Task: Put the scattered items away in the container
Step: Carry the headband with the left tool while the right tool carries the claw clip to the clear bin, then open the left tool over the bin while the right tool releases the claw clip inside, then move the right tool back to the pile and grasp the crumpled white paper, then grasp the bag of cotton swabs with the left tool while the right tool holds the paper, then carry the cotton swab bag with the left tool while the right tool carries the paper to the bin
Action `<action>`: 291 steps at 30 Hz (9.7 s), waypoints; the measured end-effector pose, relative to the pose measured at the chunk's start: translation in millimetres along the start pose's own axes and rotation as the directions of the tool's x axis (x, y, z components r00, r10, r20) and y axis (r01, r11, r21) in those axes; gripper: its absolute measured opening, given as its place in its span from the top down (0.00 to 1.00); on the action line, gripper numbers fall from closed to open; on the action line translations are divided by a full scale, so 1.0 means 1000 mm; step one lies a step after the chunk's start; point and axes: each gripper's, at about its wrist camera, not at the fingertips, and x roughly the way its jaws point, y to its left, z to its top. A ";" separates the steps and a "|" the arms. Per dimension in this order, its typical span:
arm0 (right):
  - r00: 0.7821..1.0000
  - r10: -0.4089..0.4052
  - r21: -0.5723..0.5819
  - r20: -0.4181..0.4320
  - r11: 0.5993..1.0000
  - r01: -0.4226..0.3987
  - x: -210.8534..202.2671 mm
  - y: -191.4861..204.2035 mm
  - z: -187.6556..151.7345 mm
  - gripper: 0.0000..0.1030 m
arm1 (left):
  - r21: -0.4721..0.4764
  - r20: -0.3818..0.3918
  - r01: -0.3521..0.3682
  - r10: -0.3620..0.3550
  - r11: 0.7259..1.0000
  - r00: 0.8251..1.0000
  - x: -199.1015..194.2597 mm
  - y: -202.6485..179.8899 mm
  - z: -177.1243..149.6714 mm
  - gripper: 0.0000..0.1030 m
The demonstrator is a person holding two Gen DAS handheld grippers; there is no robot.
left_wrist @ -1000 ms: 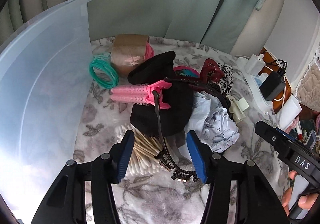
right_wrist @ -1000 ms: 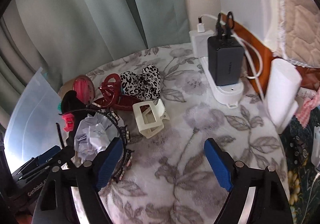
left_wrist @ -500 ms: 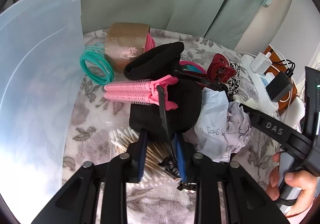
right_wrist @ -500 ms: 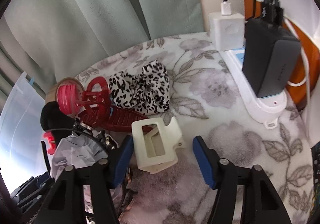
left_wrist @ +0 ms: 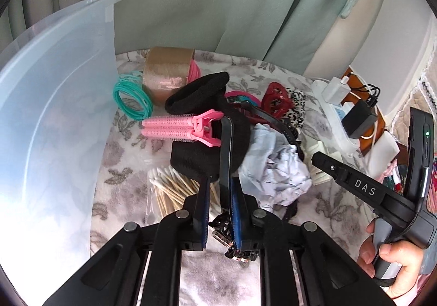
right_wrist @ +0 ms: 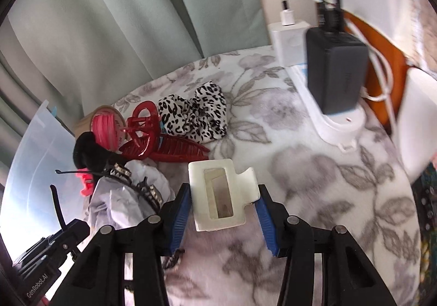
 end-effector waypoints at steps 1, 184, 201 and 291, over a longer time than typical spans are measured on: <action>1.000 0.000 0.009 0.004 1.000 0.000 -0.005 0.000 -0.002 0.51 | 0.003 0.006 0.002 -0.002 1.000 1.000 -0.005 -0.001 -0.001 0.86; 0.966 0.225 0.055 -0.125 0.974 -0.220 -0.011 0.008 -0.053 0.12 | 0.084 -0.013 -0.095 0.097 0.992 0.995 0.018 0.010 -0.031 0.35; 0.958 0.257 0.119 -0.126 0.963 -0.243 0.012 0.010 -0.047 0.19 | 0.051 -0.028 -0.074 0.075 0.996 0.997 0.034 0.027 -0.028 0.31; 0.920 0.307 -0.041 0.243 0.951 -0.307 -0.233 0.030 -0.040 0.28 | -0.036 0.422 0.050 -0.030 0.998 0.906 -0.208 0.024 -0.019 0.55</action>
